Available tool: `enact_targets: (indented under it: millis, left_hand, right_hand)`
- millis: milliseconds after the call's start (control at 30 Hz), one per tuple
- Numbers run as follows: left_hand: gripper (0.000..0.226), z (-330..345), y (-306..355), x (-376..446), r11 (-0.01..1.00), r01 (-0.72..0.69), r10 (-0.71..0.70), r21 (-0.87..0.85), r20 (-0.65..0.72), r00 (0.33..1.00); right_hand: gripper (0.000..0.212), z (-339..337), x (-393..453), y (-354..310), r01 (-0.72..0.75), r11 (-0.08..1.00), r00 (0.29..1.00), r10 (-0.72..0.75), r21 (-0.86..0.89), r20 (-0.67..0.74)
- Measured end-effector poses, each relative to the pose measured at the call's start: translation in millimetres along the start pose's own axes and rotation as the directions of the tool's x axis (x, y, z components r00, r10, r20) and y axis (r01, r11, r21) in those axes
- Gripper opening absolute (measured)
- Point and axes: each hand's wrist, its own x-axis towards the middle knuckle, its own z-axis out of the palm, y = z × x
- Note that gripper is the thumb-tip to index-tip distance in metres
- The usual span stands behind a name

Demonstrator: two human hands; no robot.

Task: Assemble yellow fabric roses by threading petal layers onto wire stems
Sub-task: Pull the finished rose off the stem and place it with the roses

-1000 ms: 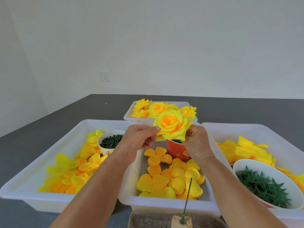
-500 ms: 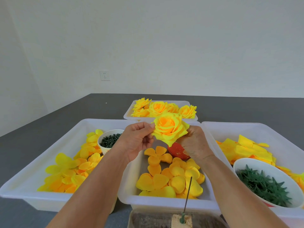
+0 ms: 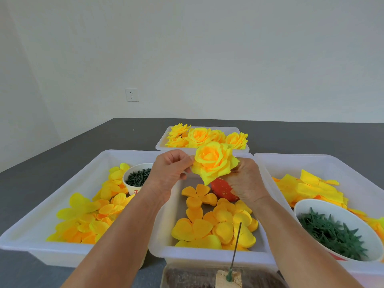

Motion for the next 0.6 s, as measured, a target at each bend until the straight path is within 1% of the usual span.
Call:
enact_targets:
  millis: [67, 133, 200, 300, 367, 467, 533, 600]
  left_hand:
    - [0.02, 1.3, -0.6, -0.6, 0.997, -0.062, 0.063, 0.04, -0.025, 0.998]
    - [0.018, 1.5, -0.6, -1.1, 0.995, -0.088, 0.089, 0.053, -0.021, 0.996]
    - [0.017, 1.5, -0.6, -0.9, 0.995, -0.089, 0.09, 0.04, -0.02, 0.996]
    - [0.017, 2.1, -2.3, 0.7, 0.999, -0.048, 0.048, 0.01, -0.028, 0.998]
    - [0.016, 2.4, -3.2, 1.4, 1.0, -0.026, 0.026, -0.011, -0.029, 0.999]
    - [0.016, 2.2, -4.1, 2.4, 0.998, -0.05, 0.049, -0.029, -0.024, 0.998]
    - [0.014, 2.3, -4.2, 2.6, 0.998, -0.055, 0.055, -0.031, -0.019, 0.998]
    - [0.013, 2.2, -4.9, 2.9, 0.998, -0.05, 0.049, -0.029, -0.036, 0.998]
  right_hand:
    - [0.015, -0.6, 0.0, 0.4, 0.009, 1.0, 1.0, -0.009, 0.01, -0.002]
    - [0.012, -1.4, -1.4, -0.6, 0.009, 1.0, 1.0, -0.009, 0.007, 0.0]
    - [0.008, -1.2, -1.9, -0.9, 0.001, 1.0, 1.0, -0.002, 0.005, 0.028]
    - [0.004, 0.5, -1.4, -1.5, -0.022, 0.999, 0.996, 0.019, 0.033, 0.089]
    - [0.009, 0.5, -2.8, -4.2, -0.036, 0.997, 0.991, 0.026, 0.069, 0.133]
    - [0.017, -1.2, -5.6, -9.1, -0.056, 0.982, 0.98, 0.02, 0.178, 0.2]
    - [0.023, -2.1, -5.9, -12.0, -0.082, 0.968, 0.975, 0.029, 0.237, 0.218]
    - [0.025, -1.8, -6.2, -13.1, -0.082, 0.964, 0.97, 0.019, 0.253, 0.241]
